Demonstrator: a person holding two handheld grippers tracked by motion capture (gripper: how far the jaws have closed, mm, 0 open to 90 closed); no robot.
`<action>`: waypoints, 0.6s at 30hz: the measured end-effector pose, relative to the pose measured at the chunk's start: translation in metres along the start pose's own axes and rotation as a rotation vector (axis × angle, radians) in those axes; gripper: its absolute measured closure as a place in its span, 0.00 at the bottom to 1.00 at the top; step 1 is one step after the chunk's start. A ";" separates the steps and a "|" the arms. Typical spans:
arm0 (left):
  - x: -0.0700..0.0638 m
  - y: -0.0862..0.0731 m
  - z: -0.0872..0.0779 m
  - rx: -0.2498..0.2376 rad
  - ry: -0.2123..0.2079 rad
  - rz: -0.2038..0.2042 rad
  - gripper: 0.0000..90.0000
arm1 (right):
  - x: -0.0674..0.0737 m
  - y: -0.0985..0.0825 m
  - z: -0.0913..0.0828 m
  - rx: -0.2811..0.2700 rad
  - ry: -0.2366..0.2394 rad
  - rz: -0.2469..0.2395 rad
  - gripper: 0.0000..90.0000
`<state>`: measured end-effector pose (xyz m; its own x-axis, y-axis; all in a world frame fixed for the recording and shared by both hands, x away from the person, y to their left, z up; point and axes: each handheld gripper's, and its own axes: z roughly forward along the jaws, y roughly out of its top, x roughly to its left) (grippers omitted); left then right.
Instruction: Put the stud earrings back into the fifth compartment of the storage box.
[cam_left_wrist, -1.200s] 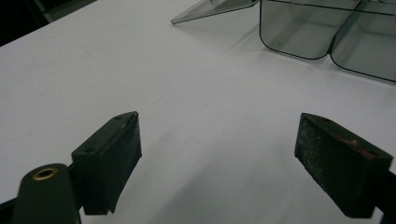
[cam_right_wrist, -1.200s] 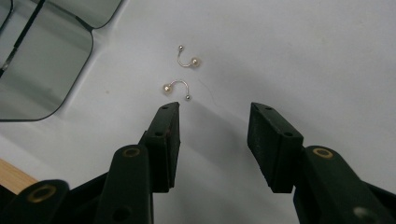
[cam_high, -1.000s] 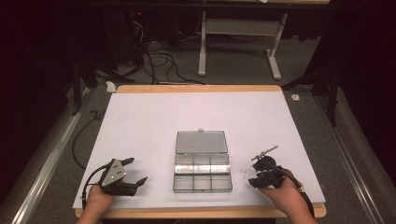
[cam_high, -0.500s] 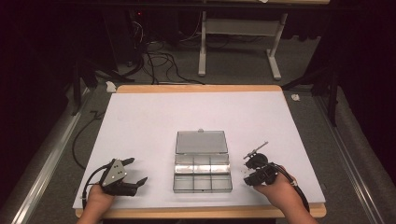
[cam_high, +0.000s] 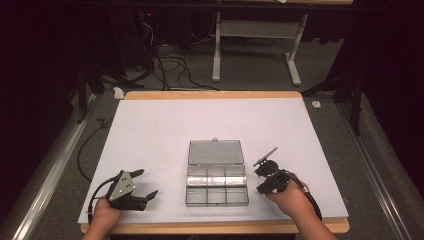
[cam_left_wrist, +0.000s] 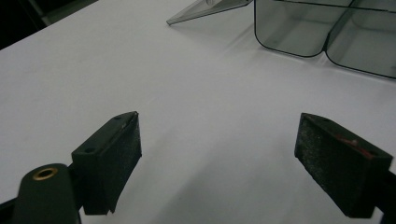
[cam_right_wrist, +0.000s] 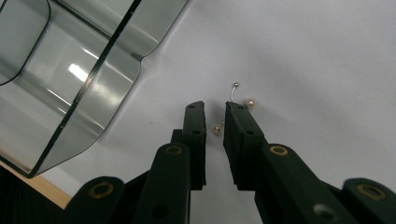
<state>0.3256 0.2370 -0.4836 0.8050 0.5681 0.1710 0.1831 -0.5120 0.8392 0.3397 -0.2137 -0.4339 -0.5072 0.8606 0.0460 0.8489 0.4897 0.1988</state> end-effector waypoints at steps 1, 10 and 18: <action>0.001 0.000 0.000 0.003 -0.002 -0.006 0.17 | 0.002 0.000 0.000 0.016 -0.004 0.034 0.88; 0.000 0.000 0.001 0.009 0.000 -0.001 0.17 | -0.001 0.002 0.005 0.017 -0.013 0.004 0.90; -0.001 0.000 0.001 0.008 -0.001 0.009 0.17 | -0.003 0.006 0.006 0.045 -0.004 0.022 0.93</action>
<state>0.3254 0.2360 -0.4838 0.8071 0.5628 0.1784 0.1799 -0.5222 0.8336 0.3471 -0.2126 -0.4389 -0.4875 0.8719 0.0463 0.8660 0.4761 0.1531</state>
